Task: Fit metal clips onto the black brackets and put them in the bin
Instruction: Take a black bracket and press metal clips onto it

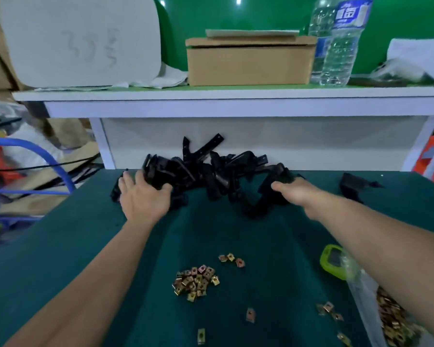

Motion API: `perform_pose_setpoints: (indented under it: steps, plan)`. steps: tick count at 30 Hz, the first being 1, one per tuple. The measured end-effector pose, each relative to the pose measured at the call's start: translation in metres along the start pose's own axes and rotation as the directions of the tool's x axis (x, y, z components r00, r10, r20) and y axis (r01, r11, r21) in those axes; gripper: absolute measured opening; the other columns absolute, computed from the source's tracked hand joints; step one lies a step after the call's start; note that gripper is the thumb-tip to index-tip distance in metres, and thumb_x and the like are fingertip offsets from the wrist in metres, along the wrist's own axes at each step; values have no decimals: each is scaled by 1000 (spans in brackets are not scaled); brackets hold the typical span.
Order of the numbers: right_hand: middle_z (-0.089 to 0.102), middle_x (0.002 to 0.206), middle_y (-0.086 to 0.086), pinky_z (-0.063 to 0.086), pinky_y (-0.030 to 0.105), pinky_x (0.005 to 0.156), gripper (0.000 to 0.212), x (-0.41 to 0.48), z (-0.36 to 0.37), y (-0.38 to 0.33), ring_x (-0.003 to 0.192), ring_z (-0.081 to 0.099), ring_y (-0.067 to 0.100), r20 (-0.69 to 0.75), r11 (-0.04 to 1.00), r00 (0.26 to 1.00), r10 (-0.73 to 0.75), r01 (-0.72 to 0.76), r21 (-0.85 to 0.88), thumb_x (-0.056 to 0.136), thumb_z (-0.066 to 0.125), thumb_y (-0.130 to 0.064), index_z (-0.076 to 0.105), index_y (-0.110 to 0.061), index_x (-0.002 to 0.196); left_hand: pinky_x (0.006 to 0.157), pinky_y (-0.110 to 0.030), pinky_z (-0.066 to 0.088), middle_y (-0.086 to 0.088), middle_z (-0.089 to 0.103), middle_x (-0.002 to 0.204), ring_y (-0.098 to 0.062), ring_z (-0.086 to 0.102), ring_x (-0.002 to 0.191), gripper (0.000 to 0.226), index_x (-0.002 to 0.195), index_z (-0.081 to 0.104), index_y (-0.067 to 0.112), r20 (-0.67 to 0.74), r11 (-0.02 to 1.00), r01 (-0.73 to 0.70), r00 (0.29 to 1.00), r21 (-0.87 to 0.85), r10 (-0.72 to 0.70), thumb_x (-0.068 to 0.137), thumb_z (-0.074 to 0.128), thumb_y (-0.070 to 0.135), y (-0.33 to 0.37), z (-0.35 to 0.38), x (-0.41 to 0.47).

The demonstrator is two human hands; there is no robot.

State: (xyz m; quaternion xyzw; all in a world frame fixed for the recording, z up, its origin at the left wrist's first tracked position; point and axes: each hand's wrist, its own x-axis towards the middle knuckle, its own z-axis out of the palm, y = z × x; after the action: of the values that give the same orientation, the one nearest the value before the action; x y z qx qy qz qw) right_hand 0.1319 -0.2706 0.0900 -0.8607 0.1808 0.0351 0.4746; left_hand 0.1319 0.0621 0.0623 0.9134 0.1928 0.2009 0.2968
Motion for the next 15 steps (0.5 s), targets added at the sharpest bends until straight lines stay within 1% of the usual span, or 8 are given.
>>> perform_pose_setpoints:
  steps: [2, 5, 8, 9, 11, 12, 13, 15]
  plan:
    - [27, 167, 7, 36, 40, 111, 93, 19, 10, -3, 147, 34, 33, 2, 996, 1000, -29, 29, -88, 94, 63, -56, 20, -10, 162, 124, -49, 20, -17, 20, 168, -32, 13, 156, 89, 160, 27, 10, 2, 993, 110, 994, -51, -110, 91, 58, 57, -18, 8, 28]
    - [22, 168, 7, 35, 43, 117, 93, 52, 16, -4, 149, 28, 34, -85, 963, 995, -54, 29, -267, 94, 57, -62, 21, -11, 161, 121, -51, 27, -15, 37, 161, -35, 28, 150, 93, 157, 32, 10, 4, 945, 234, 971, -229, -240, 84, 64, 57, -33, 26, 53]
    - [30, 164, 9, 40, 42, 109, 94, 80, 13, 0, 143, 38, 37, -169, 971, 985, 28, -66, -228, 89, 58, -67, 27, -12, 159, 120, -53, 29, -12, 36, 162, -35, 31, 149, 97, 159, 28, 17, 19, 922, 258, 964, -287, -264, 81, 63, 62, -43, 42, 71]
    - [33, 162, 9, 40, 41, 106, 95, 89, 12, 3, 140, 40, 38, -167, 980, 985, 49, -80, -184, 88, 60, -68, 27, -13, 158, 119, -53, 29, -11, 33, 164, -36, 30, 150, 98, 161, 26, 21, 54, 930, 263, 965, -256, -258, 81, 60, 66, -45, 45, 77]
    - [37, 160, 10, 40, 41, 108, 97, 101, 13, 6, 140, 41, 37, -125, 985, 991, 44, -64, -162, 86, 63, -68, 27, -15, 158, 119, -52, 26, -7, 27, 168, -34, 22, 153, 91, 160, 31, 27, 177, 979, 191, 968, -65, -177, 82, 52, 70, -45, 52, 88]
    - [37, 160, 9, 39, 41, 111, 96, 105, 15, 6, 142, 40, 36, -88, 977, 996, 18, -36, -210, 86, 64, -68, 29, -16, 158, 119, -51, 25, -3, 26, 168, -31, 18, 154, 86, 157, 38, 28, 246, 993, 116, 962, 28, -119, 82, 47, 70, -42, 56, 93]
    - [35, 162, 8, 38, 41, 114, 93, 107, 19, 5, 145, 36, 33, -44, 955, 999, -16, 2, -298, 86, 64, -67, 33, -16, 157, 118, -48, 26, -1, 28, 167, -28, 18, 154, 83, 153, 46, 29, 292, 997, 56, 954, 58, -70, 80, 46, 68, -36, 59, 94]
    - [32, 163, 7, 38, 40, 114, 75, 104, 28, 0, 148, 29, 29, 22, 878, 996, -84, 85, -472, 89, 65, -57, 49, -13, 148, 113, -43, 31, -2, 33, 164, -25, 25, 152, 83, 147, 52, 24, 330, 1000, 13, 944, -11, -8, 76, 52, 65, -20, 64, 89]
